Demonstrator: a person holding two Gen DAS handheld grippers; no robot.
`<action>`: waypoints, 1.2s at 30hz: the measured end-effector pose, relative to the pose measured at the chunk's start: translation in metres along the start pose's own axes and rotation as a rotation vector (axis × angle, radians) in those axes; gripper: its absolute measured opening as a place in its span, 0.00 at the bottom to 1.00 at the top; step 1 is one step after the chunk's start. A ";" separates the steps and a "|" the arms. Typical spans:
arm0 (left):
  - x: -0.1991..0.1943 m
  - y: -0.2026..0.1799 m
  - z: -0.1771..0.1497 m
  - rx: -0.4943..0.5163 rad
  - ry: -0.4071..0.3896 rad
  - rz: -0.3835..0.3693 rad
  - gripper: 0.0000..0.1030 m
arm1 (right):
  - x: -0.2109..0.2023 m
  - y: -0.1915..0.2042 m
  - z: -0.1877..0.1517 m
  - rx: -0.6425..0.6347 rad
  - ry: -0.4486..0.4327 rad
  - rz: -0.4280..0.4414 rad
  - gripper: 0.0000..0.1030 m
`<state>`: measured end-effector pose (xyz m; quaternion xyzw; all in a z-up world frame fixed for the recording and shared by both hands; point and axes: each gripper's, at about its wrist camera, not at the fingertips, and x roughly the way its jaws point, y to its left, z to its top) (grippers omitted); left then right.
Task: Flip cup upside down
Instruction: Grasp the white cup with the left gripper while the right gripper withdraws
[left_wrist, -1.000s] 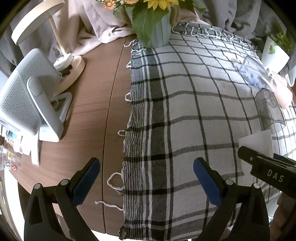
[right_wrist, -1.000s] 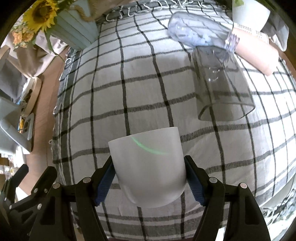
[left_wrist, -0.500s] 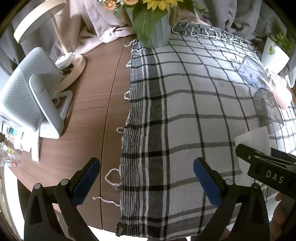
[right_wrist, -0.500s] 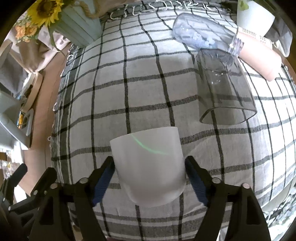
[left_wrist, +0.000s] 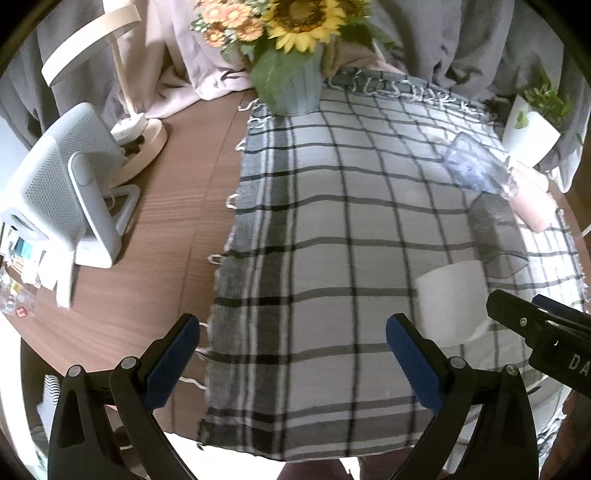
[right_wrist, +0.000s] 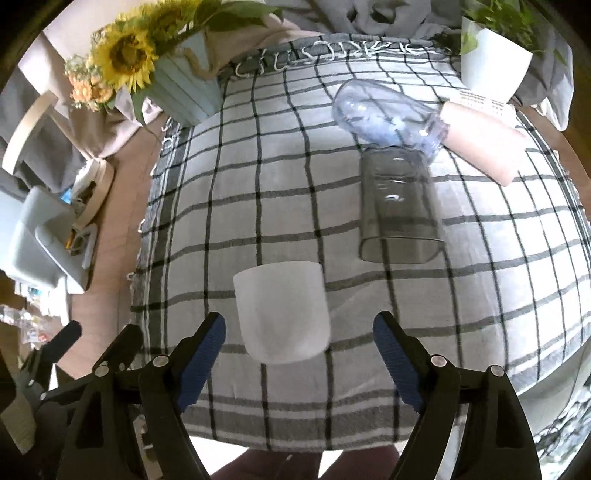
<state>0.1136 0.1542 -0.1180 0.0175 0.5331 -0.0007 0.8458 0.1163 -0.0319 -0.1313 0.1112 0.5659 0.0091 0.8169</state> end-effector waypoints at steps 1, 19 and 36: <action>-0.001 -0.006 -0.002 0.002 -0.002 -0.004 1.00 | -0.003 -0.002 0.000 -0.001 -0.007 -0.007 0.80; 0.006 -0.103 -0.029 0.051 -0.037 -0.100 1.00 | -0.025 -0.093 -0.014 0.013 -0.024 -0.110 0.80; 0.039 -0.132 -0.040 0.035 -0.065 -0.103 0.83 | -0.006 -0.145 -0.034 0.052 0.043 -0.161 0.80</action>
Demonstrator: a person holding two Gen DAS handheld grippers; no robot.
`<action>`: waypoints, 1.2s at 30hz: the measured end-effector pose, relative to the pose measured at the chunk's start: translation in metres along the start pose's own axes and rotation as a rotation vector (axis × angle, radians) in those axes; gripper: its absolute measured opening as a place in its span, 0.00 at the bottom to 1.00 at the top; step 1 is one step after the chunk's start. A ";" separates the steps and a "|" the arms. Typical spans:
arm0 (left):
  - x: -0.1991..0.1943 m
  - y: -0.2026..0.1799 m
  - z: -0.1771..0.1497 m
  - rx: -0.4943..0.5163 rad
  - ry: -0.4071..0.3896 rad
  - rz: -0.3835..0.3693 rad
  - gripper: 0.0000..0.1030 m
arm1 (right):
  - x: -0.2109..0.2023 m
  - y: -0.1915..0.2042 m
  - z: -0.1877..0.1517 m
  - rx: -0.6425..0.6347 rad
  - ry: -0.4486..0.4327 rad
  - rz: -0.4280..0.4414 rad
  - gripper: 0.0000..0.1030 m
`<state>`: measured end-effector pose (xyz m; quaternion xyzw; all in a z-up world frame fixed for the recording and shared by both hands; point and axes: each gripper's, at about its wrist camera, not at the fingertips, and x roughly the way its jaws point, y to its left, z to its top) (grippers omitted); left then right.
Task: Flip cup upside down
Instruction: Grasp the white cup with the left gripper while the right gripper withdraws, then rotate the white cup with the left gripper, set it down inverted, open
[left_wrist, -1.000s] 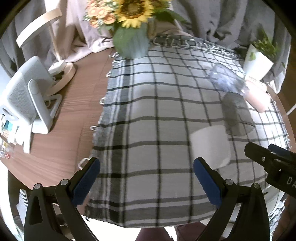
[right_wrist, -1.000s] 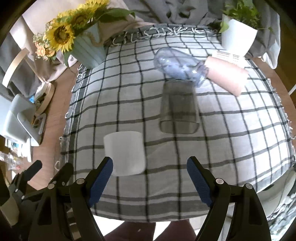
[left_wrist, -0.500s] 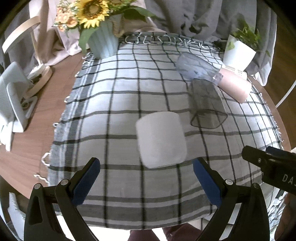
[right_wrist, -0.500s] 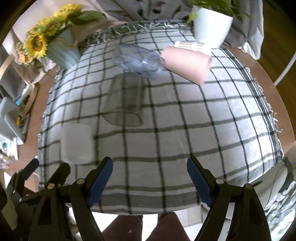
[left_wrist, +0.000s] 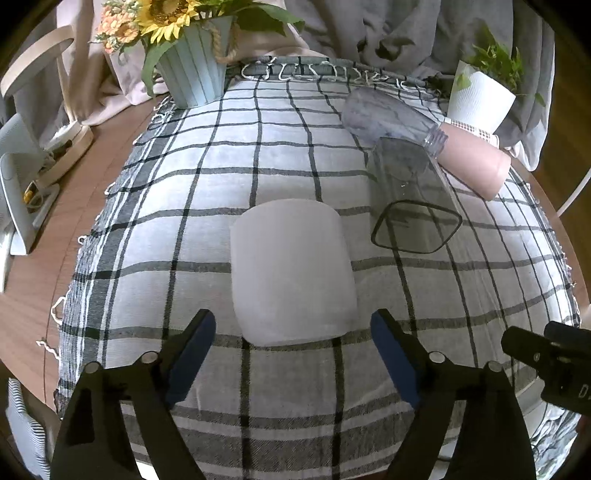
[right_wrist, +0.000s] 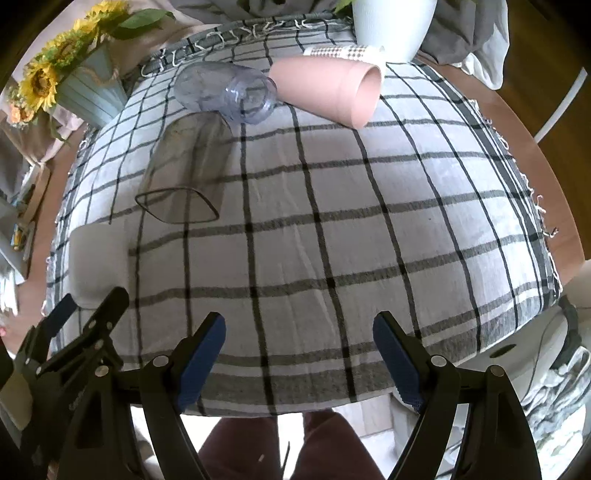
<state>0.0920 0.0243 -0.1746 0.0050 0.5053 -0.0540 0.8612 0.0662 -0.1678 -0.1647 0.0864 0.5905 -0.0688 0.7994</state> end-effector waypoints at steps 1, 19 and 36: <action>0.000 -0.001 0.000 0.003 -0.003 0.002 0.83 | 0.001 -0.001 -0.001 0.001 0.003 -0.002 0.80; 0.003 0.000 0.005 0.010 0.015 -0.005 0.65 | 0.008 -0.004 -0.006 0.012 0.031 0.026 0.80; -0.001 0.013 0.031 -0.020 0.057 -0.085 0.65 | -0.007 0.007 0.010 0.041 0.005 0.086 0.80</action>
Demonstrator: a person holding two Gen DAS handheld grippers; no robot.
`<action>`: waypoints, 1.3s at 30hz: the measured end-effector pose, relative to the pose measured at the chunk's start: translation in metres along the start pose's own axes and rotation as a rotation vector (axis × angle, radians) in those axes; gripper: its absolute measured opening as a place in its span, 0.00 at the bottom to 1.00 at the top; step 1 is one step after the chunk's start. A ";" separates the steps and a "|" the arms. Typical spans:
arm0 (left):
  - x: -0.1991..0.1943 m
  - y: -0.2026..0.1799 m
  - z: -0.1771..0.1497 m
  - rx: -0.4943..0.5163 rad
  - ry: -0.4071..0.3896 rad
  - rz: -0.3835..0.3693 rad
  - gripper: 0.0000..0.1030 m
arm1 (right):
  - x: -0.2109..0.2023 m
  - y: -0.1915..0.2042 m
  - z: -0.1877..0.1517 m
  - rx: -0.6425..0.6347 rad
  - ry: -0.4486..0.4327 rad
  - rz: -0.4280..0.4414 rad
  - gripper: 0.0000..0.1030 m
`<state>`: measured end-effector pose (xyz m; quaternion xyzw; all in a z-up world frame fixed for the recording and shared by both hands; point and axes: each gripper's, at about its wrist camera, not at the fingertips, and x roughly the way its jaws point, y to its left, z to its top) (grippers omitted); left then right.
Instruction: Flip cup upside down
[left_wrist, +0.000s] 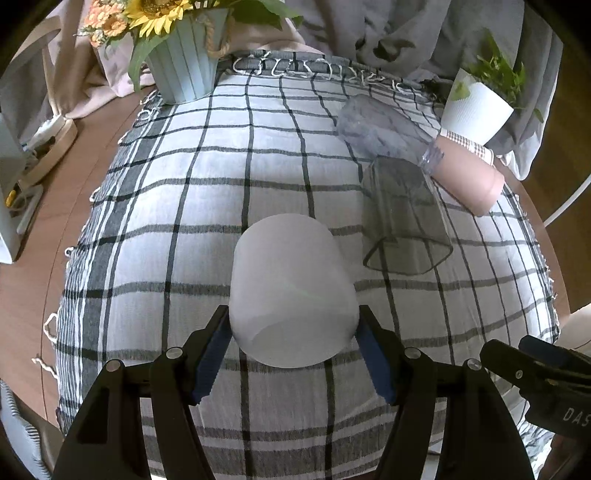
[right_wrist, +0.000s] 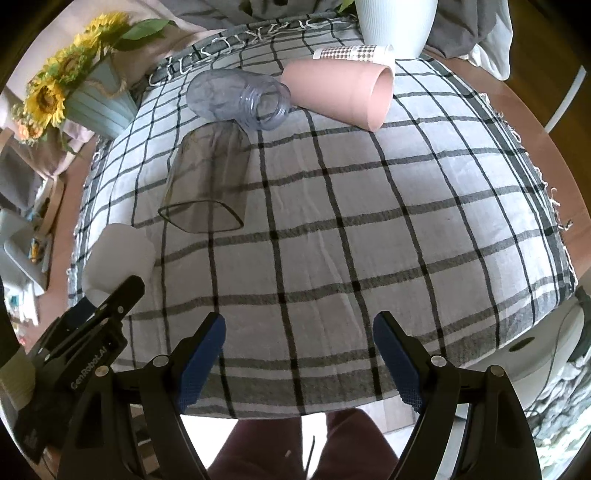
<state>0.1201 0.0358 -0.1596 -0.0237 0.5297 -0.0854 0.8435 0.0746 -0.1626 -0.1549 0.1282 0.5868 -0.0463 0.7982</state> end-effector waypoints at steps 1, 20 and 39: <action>0.000 0.000 0.002 0.002 -0.002 -0.002 0.65 | 0.000 0.001 0.001 0.001 -0.001 -0.001 0.80; 0.025 0.012 0.038 0.021 0.024 -0.054 0.64 | -0.003 0.023 0.030 0.016 -0.050 -0.013 0.80; -0.004 0.003 0.028 0.028 -0.031 -0.015 0.82 | -0.014 0.017 0.026 0.013 -0.073 -0.015 0.84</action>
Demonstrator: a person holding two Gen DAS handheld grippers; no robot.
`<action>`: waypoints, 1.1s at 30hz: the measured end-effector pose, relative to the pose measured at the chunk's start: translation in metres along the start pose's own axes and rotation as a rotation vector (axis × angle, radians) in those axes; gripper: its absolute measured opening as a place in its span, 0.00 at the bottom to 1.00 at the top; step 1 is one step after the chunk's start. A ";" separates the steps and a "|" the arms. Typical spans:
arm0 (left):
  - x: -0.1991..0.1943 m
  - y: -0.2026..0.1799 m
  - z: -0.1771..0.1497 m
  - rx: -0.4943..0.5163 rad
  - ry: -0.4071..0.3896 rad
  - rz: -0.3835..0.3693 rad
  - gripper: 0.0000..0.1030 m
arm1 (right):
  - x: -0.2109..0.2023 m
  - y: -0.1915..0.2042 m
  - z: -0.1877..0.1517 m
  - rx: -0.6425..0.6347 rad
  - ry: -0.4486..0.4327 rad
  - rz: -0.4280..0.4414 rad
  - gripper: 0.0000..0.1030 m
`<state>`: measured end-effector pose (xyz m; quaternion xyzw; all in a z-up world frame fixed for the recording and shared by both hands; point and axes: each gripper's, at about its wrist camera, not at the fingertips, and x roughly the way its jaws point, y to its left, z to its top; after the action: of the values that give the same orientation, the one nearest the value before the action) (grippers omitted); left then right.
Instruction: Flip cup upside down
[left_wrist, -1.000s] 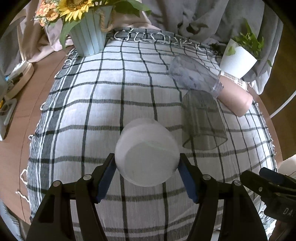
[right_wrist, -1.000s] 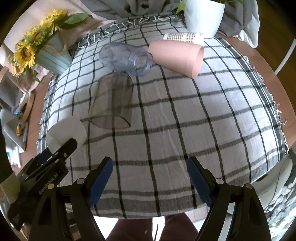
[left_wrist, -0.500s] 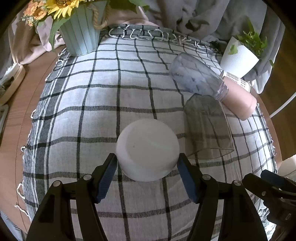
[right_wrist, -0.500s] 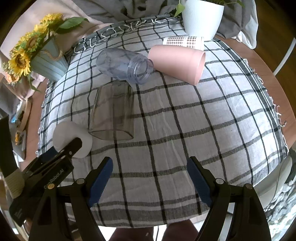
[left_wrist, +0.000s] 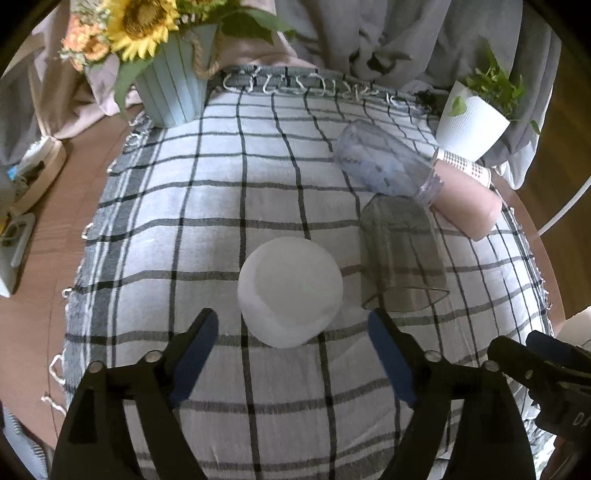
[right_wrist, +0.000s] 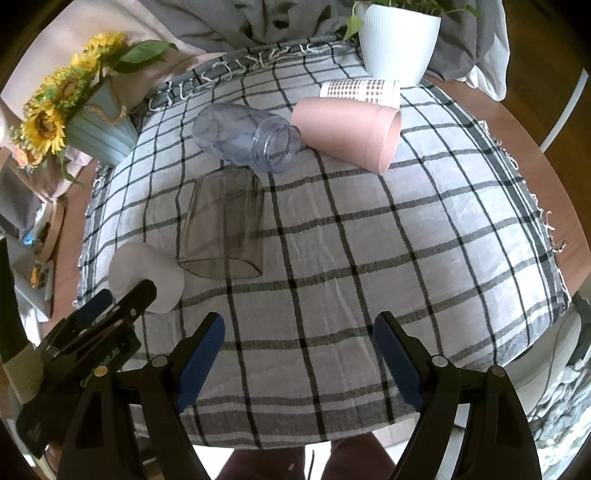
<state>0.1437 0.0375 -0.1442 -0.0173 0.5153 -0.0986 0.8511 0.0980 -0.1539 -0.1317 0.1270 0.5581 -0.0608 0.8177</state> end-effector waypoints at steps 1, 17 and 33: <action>-0.005 -0.002 -0.002 0.000 -0.005 0.011 0.83 | -0.003 -0.001 0.000 -0.006 -0.006 0.004 0.85; -0.096 -0.043 -0.028 -0.069 -0.098 0.106 1.00 | -0.072 -0.034 -0.016 -0.076 -0.156 0.083 0.89; -0.166 -0.071 -0.056 -0.088 -0.256 0.192 1.00 | -0.152 -0.050 -0.045 -0.160 -0.407 0.115 0.99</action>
<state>0.0093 0.0026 -0.0162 -0.0177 0.4058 0.0091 0.9138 -0.0103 -0.1962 -0.0130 0.0787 0.3767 0.0059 0.9230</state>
